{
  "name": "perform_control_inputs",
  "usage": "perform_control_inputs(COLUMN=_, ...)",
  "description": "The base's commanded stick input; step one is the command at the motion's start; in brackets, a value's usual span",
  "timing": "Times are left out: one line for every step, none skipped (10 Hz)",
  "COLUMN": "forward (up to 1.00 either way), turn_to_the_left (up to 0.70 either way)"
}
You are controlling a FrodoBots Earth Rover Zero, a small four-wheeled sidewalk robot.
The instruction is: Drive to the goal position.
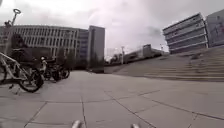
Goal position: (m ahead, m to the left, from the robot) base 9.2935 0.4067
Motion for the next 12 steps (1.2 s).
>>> perform_control_inputs(forward=1.0, turn_to_the_left=0.0)
perform_control_inputs(forward=1.0, turn_to_the_left=0.0)
perform_control_inputs(forward=1.0, turn_to_the_left=0.0)
perform_control_inputs(forward=1.0, turn_to_the_left=0.0)
perform_control_inputs(forward=1.0, turn_to_the_left=0.0)
perform_control_inputs(forward=1.0, turn_to_the_left=0.0)
perform_control_inputs(forward=1.0, turn_to_the_left=0.0)
perform_control_inputs(forward=1.0, turn_to_the_left=0.0)
perform_control_inputs(forward=1.0, turn_to_the_left=0.0)
perform_control_inputs(forward=1.0, turn_to_the_left=0.0)
perform_control_inputs(forward=1.0, turn_to_the_left=0.0)
perform_control_inputs(forward=1.0, turn_to_the_left=0.08)
